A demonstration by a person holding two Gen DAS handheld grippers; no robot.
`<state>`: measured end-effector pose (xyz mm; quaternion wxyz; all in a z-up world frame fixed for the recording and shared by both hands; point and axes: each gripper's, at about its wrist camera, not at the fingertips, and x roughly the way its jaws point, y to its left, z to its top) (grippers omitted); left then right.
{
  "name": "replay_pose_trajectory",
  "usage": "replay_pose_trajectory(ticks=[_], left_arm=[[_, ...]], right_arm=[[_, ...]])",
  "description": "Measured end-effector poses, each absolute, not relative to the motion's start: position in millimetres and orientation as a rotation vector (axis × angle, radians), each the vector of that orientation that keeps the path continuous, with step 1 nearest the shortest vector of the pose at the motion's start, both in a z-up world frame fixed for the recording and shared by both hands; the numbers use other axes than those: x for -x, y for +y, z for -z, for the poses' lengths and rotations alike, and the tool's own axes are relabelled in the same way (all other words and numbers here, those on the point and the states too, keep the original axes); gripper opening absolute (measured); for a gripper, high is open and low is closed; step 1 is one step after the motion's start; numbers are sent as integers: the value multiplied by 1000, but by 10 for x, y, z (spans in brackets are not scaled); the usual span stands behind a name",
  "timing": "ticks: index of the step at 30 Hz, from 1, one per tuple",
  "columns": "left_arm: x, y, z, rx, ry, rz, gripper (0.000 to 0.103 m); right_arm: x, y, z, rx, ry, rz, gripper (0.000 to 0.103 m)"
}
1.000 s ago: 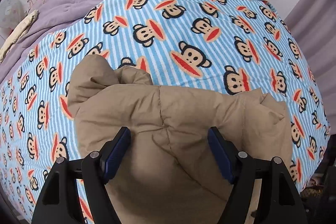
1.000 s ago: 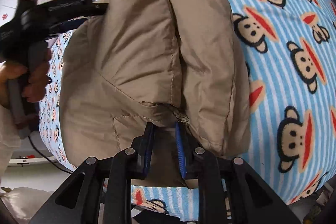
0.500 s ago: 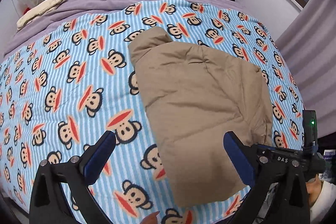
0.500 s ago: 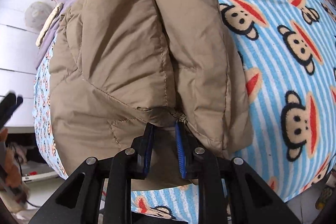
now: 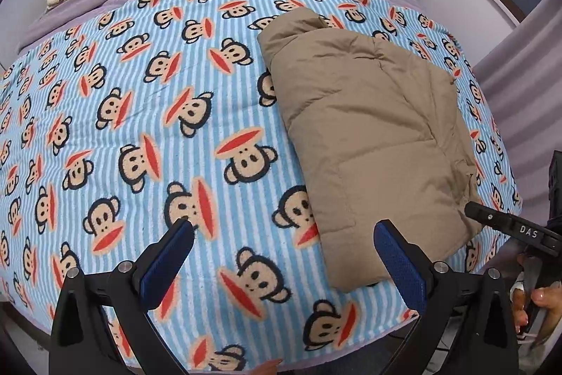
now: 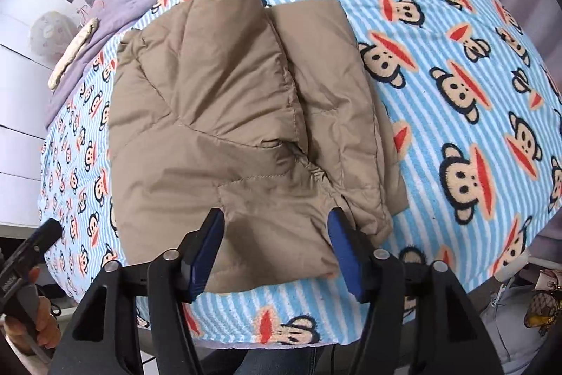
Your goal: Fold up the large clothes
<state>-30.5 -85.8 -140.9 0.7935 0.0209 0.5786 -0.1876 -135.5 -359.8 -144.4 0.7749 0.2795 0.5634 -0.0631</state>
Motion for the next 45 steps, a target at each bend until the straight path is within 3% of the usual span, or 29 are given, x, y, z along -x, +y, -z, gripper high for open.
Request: replay_pose_trajectory(ticks=[7, 12, 17, 25, 45], left_arm=[[231, -907, 1505, -58, 1266, 347, 102], [100, -1073, 1525, -31, 1288, 297, 102], [-44, -1280, 1562, -2, 1306, 254, 102], [-140, -1508, 1657, 8, 1335, 246, 102], [-383, -1396, 1986, 106, 1436, 317, 102]], right_arm=[[1392, -3786, 1366, -674, 1188, 137, 79], [1263, -4112, 1400, -682, 1183, 115, 79], [1110, -4493, 1466, -721, 1166, 95, 89], [940, -4777, 1606, -710, 1161, 44, 90], [778, -5052, 2332, -887, 1362, -47, 90]])
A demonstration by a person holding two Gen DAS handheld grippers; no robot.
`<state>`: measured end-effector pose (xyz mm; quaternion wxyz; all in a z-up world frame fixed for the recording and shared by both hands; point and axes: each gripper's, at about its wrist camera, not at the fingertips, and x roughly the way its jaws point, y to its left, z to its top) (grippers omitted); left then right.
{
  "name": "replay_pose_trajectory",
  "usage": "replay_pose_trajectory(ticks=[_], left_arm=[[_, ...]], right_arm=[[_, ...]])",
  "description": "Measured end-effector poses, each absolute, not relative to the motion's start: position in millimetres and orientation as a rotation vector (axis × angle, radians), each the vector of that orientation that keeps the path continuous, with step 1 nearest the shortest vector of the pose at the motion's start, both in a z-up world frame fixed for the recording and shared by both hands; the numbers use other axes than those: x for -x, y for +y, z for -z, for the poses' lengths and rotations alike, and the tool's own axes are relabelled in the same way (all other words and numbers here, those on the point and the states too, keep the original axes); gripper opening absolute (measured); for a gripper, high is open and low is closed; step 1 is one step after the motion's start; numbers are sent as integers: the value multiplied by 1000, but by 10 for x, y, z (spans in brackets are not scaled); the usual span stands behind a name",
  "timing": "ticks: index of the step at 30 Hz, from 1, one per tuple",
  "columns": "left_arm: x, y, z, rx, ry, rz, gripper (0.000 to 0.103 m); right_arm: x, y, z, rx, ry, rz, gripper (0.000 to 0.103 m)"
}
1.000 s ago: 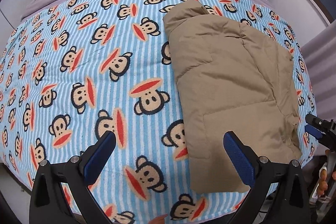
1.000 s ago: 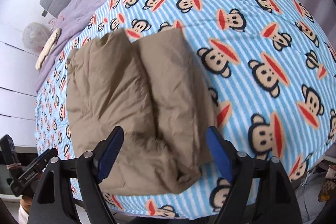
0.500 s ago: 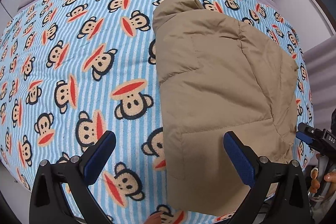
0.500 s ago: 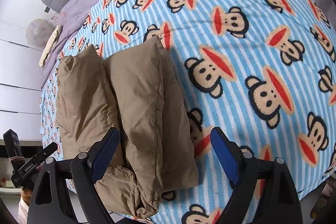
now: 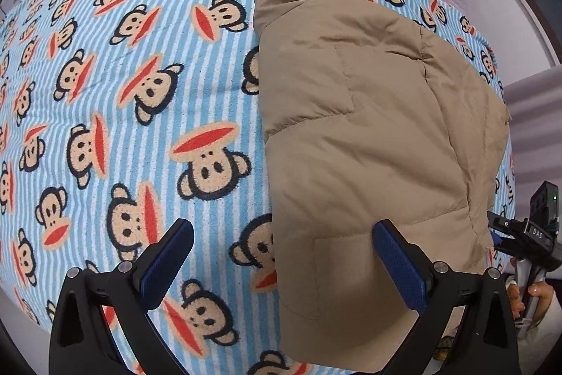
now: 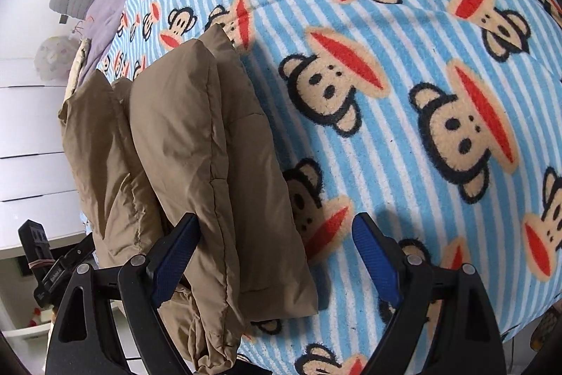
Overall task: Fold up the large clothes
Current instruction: 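Grasp the edge of the folded beige jacket with both grippers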
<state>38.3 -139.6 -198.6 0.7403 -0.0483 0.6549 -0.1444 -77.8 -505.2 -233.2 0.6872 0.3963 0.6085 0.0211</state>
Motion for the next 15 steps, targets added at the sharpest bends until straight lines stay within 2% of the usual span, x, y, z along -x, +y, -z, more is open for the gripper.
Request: replay_pose_trajectory(ticks=[9, 15], left_arm=[[-478, -1407, 1976, 191, 1458, 485, 102], [-701, -1411, 2247, 339, 1523, 632, 102]], right_arm=[[672, -5027, 2278, -859, 1348, -168, 90], [509, -4934, 2303, -846, 1361, -312, 90]])
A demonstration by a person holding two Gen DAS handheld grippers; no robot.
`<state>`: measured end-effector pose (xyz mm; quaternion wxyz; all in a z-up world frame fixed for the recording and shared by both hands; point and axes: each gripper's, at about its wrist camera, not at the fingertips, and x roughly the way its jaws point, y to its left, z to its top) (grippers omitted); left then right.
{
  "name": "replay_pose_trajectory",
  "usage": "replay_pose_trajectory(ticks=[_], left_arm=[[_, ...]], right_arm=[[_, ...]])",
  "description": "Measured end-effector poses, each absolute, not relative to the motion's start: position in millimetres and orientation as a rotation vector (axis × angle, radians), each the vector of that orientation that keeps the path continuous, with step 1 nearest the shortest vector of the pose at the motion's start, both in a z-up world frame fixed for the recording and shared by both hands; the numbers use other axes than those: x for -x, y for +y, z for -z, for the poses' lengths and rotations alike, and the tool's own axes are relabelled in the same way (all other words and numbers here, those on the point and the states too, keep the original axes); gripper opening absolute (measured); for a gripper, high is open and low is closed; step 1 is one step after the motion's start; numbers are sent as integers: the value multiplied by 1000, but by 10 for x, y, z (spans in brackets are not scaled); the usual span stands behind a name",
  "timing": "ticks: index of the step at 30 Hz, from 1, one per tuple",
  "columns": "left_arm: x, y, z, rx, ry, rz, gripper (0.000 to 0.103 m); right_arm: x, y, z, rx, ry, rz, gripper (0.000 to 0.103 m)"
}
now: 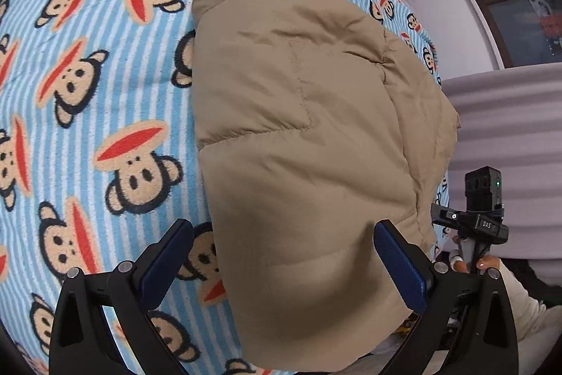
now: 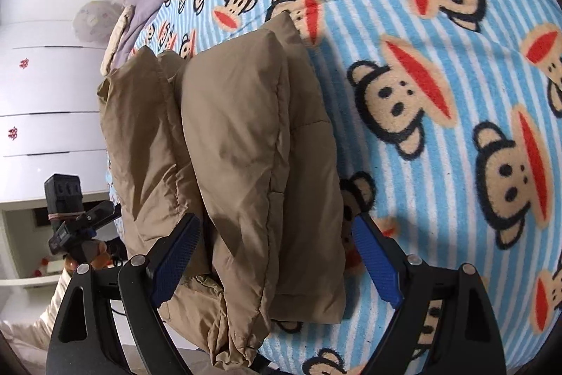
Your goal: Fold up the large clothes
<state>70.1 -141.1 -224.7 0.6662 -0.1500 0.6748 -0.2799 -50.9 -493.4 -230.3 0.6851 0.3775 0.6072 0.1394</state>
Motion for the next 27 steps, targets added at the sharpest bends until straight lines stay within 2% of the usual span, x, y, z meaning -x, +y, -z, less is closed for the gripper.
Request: replay_pose_trajectory(ticks=[5, 11, 16, 18, 19, 20, 21, 23, 27], left_arm=[[-814, -1530, 2606, 464, 1557, 706, 102], [-911, -1640, 2852, 542, 1586, 716, 103], [-869, -1806, 2775, 519, 1575, 677, 103], [-817, -1873, 2643, 481, 1539, 683, 96], [-793, -1887, 2573, 470, 1523, 683, 93], [-779, -1884, 2508, 472, 1511, 688, 88], [-773, -1877, 2444, 477, 1497, 696, 85], [-755, -1837, 2299, 478, 1461, 717, 84], [-780, -1652, 2028, 459, 1392, 761, 84]], right_arm=[[364, -4881, 2616, -841, 1433, -334, 90], [102, -4743, 2879, -973, 1407, -484, 90], [-57, -4608, 3019, -1090, 1395, -512, 91], [-79, -4539, 3038, -1130, 1408, -509, 87], [-80, -4508, 3039, -1163, 1406, -525, 71], [-74, -4486, 3026, -1193, 1395, -538, 63], [-70, -4465, 2990, -1196, 1386, -547, 61], [-75, -4420, 2882, -1165, 1372, -570, 55], [-136, -4245, 2587, -1118, 1339, -605, 54]])
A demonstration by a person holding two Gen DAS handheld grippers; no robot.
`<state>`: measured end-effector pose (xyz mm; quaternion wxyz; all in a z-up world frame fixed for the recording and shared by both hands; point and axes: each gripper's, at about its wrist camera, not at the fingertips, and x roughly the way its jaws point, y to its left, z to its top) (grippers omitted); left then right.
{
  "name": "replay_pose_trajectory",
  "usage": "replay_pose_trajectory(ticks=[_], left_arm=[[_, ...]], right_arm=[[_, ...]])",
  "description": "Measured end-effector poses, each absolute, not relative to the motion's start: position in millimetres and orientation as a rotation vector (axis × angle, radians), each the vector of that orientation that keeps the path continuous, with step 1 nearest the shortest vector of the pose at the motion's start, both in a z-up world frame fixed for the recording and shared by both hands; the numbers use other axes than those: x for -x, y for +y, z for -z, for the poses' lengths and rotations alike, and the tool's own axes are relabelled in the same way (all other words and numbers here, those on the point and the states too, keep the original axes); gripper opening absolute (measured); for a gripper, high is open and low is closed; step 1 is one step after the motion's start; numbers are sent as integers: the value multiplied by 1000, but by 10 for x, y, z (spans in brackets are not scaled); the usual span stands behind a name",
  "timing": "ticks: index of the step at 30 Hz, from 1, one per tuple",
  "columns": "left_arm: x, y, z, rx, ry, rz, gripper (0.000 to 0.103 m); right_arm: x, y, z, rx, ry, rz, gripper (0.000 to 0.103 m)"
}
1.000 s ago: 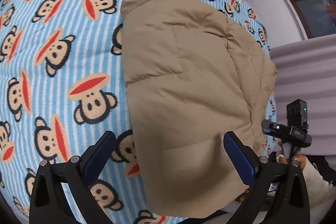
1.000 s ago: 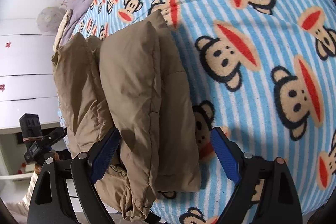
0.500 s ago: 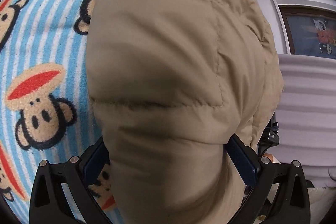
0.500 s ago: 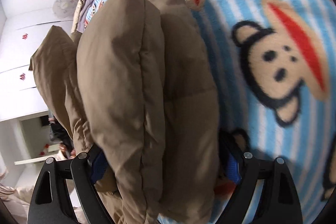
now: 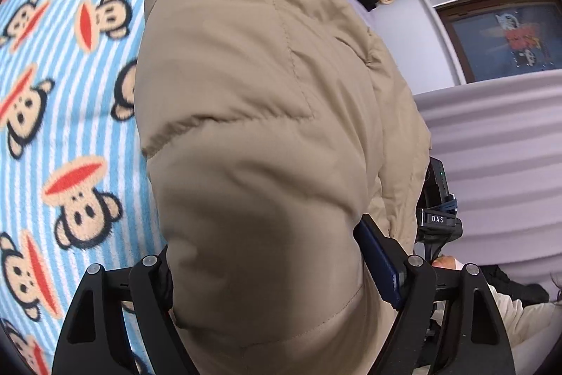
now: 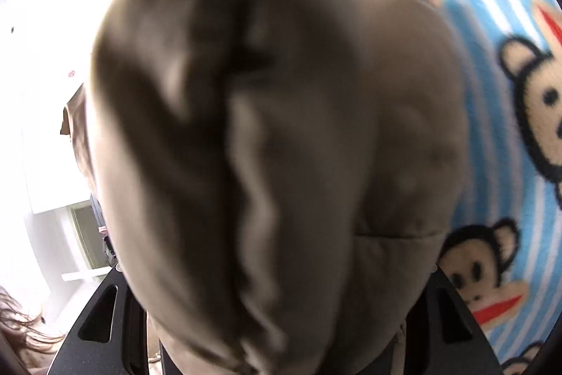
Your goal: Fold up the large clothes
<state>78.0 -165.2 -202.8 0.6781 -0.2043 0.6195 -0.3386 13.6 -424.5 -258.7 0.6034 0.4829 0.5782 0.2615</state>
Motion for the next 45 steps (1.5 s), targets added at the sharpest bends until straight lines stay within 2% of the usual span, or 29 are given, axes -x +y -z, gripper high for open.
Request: replay_pose_trajectory(ticks=[7, 14, 18, 21, 24, 26, 30, 34, 36, 40, 43, 45], left_arm=[[-1061, -992, 1802, 455, 1319, 761, 84], [-1449, 88, 1765, 440, 1338, 714, 84], [-1678, 724, 1995, 448, 1375, 619, 84], [-1802, 1039, 2372, 477, 1451, 548, 84], [-1788, 1118, 2588, 513, 1494, 549, 84], [-1772, 1111, 2591, 494, 1478, 574, 85], [-1800, 1169, 2628, 466, 1473, 575, 87], [-1845, 907, 2541, 438, 1474, 570, 87], [-1859, 910, 2478, 384, 1469, 555, 87], [-1894, 817, 2210, 274, 1400, 499, 87], [-1955, 886, 1909, 204, 1254, 417, 87], [-2073, 870, 1793, 182, 1201, 389, 86]], right_arm=[[-433, -3576, 2148, -1065, 1258, -635, 54], [-765, -2383, 1972, -1028, 1235, -637, 54], [-1096, -1565, 2091, -1001, 1286, -656, 54], [-1255, -1098, 2220, -947, 1362, -581, 55], [-1266, -893, 2171, -840, 1436, -441, 58], [-1175, -904, 1988, -770, 1417, -363, 58], [-828, -1157, 1460, -776, 1228, -222, 60], [-714, -1461, 1276, -897, 1103, -363, 60], [-823, -1339, 1313, -928, 1126, -455, 60], [-1100, -832, 1582, -785, 1278, -404, 59], [-1117, -873, 1786, -774, 1336, -362, 13], [-1112, -908, 1807, -690, 1340, -307, 11]])
